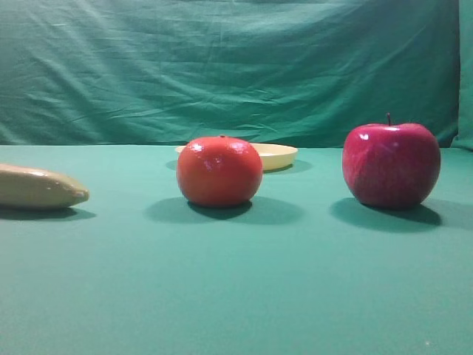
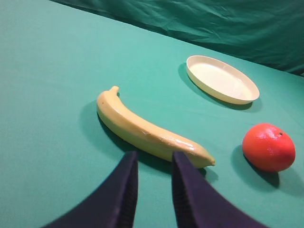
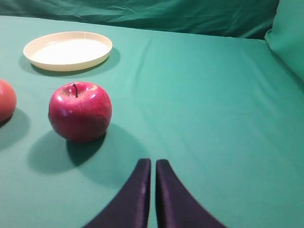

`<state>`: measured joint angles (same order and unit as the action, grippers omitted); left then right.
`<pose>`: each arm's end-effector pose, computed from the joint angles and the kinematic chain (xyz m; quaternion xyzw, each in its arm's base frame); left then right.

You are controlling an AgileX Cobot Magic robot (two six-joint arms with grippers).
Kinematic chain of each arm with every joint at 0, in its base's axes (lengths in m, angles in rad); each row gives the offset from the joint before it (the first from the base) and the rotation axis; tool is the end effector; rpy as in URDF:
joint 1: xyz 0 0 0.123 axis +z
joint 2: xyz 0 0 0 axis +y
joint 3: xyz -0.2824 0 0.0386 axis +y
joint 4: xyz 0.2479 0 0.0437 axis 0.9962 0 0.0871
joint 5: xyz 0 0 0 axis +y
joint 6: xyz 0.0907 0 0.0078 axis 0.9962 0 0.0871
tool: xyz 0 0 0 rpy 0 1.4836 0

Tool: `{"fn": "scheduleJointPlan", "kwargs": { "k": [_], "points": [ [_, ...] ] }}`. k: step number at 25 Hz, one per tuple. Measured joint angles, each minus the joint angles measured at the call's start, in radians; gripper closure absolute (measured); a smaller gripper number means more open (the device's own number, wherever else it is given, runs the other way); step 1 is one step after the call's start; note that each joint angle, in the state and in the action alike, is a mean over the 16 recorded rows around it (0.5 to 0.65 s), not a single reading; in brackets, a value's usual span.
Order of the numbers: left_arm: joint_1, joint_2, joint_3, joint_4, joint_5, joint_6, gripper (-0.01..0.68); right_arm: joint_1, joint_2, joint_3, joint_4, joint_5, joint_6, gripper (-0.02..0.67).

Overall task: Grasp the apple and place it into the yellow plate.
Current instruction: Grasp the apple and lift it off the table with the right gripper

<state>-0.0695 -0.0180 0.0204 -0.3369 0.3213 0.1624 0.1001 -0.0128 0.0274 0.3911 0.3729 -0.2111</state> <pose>0.0525 -0.0132 0.1798 -0.0020 0.7799 -0.1115 0.6158 0.0509 0.0179 0.1735 -0.0200 0.7961 0.1318 0.5903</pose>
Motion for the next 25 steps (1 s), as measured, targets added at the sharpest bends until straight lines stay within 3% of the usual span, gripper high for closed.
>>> {"fn": "scheduleJointPlan", "kwargs": {
  "k": [16,25],
  "points": [
    [0.000,0.000,0.000,0.000,0.000,0.000,0.516,0.000,0.000,-0.005,0.388,-0.212,-0.010,0.649],
    [0.000,0.000,0.000,0.000,0.000,0.000,0.516,0.000,0.120,-0.119,0.460,-0.139,-0.227,0.649]
  ]
}}
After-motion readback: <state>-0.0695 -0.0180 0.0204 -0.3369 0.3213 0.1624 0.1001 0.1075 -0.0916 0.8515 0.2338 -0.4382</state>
